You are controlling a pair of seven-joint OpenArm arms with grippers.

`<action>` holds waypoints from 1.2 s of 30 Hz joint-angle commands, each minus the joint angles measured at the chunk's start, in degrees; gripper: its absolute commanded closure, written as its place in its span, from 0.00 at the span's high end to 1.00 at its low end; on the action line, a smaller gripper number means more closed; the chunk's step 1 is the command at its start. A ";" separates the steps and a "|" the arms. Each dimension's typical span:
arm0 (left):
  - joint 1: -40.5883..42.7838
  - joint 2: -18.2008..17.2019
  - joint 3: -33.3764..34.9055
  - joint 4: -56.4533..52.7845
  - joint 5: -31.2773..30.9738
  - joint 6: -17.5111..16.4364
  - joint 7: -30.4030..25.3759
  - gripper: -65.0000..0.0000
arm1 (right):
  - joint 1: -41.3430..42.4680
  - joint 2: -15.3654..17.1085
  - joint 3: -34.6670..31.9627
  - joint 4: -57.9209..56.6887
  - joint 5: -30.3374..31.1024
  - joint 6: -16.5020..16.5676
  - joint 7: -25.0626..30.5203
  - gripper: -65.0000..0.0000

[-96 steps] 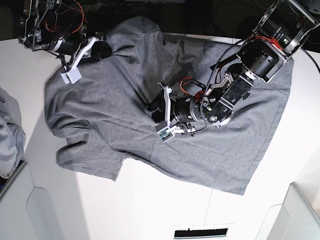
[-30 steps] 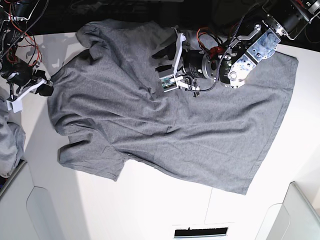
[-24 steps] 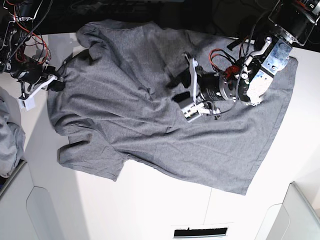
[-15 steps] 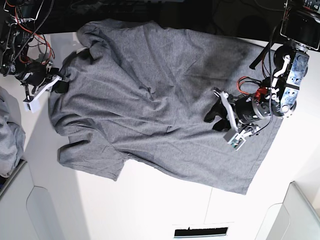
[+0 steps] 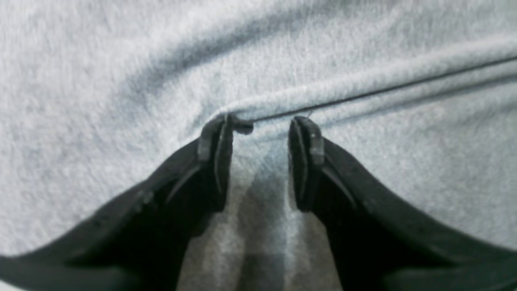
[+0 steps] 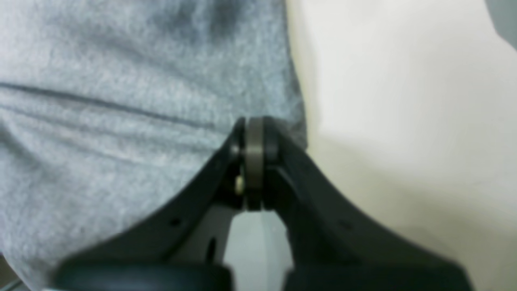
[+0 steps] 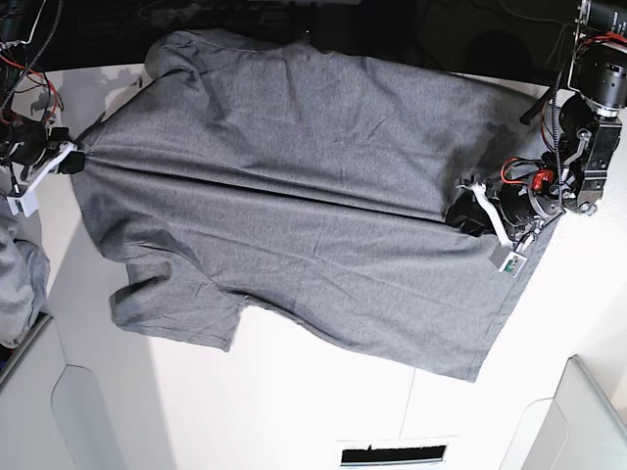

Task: Layout the t-shirt on the table in an organized manner, then fold the t-shirt properly
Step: 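Grasp the shirt body with the left gripper and pull it toward the hem, then hold the shirt with both grippers and pull it taut between them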

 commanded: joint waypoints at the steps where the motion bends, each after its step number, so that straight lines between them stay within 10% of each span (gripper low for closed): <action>1: -0.63 -0.48 -0.33 1.07 -1.07 -0.85 1.38 0.41 | 0.44 1.29 0.28 0.44 1.51 -0.63 0.04 0.00; 7: -0.61 0.81 -0.33 6.62 -6.75 -4.50 8.55 0.41 | 0.96 1.05 0.44 2.60 11.08 -0.72 0.70 0.00; 20: -1.44 0.79 -0.33 9.38 -6.88 -4.50 8.50 0.41 | 4.52 -2.99 0.28 3.32 12.13 0.79 -6.25 0.00; 26: -1.57 -3.78 -0.33 9.40 -9.66 -5.14 8.94 0.41 | 1.36 -2.97 0.61 7.21 22.56 1.36 -15.65 0.00; 36: -0.61 -5.99 -0.33 9.38 -12.35 -6.26 9.33 0.41 | -6.51 -3.19 0.57 8.74 22.40 2.23 -15.12 0.00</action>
